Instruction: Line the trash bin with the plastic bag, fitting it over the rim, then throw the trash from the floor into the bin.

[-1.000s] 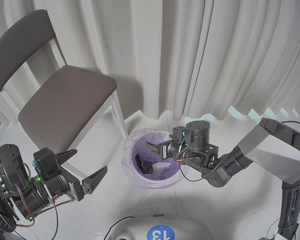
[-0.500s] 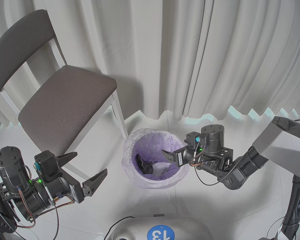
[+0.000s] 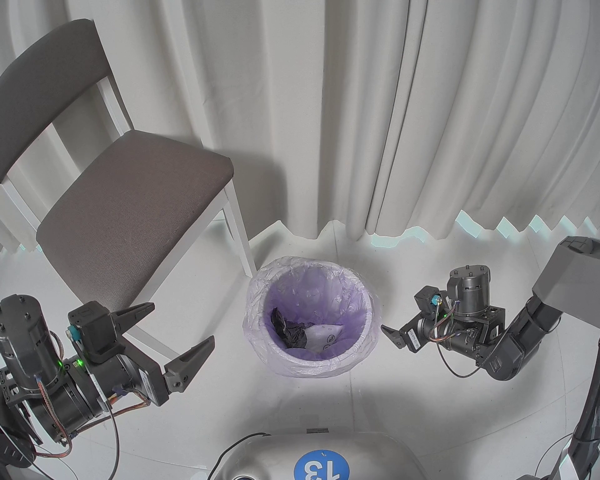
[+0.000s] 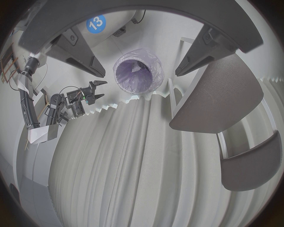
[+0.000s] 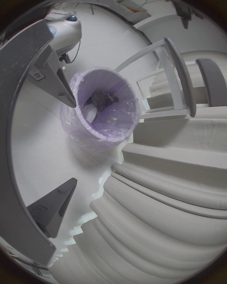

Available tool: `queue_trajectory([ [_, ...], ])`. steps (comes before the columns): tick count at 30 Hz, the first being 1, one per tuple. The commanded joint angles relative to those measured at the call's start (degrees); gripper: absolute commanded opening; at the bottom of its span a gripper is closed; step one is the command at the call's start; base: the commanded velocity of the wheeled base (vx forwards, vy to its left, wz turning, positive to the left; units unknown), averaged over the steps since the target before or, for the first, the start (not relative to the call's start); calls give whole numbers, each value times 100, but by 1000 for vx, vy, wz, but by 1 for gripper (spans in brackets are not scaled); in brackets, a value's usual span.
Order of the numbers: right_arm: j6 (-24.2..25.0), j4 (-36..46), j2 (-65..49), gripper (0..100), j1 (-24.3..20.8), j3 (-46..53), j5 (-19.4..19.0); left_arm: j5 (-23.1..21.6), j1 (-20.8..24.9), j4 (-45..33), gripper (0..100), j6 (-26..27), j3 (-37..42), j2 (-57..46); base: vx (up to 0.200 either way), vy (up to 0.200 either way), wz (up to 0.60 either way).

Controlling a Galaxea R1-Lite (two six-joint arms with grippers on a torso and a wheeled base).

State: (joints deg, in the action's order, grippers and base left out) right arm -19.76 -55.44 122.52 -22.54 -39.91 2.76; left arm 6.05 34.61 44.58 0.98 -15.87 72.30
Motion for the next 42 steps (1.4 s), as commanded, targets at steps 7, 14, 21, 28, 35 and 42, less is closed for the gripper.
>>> queue_trajectory([
  [7, -520, -634, 1134, 100, 136, -192, -258, -7, -42, 7, 100, -10, 5, 144, 0, 0, 0],
  [14, -634, -749, 1723, 100, 83, -474, -539, -7, -42, 42, 100, -10, 23, 240, 0, 0, 0],
  [21, -625, -854, 2180, 100, -22, -1063, -794, 2, -42, 147, 100, -10, 58, 346, 0, 0, 0],
  [28, -590, -775, 2233, 0, -22, -1379, -1031, 2, -51, 350, 100, -10, 102, 522, 0, 0, 0],
  [35, -573, -643, 2382, 0, 66, -1827, -1119, 11, -60, 745, 100, -1, 225, 768, 0, 0, 0],
  [42, -573, -63, 2373, 0, 259, -2231, -1225, 19, -68, 798, 100, -10, 234, 952, 0, 0, 0],
])
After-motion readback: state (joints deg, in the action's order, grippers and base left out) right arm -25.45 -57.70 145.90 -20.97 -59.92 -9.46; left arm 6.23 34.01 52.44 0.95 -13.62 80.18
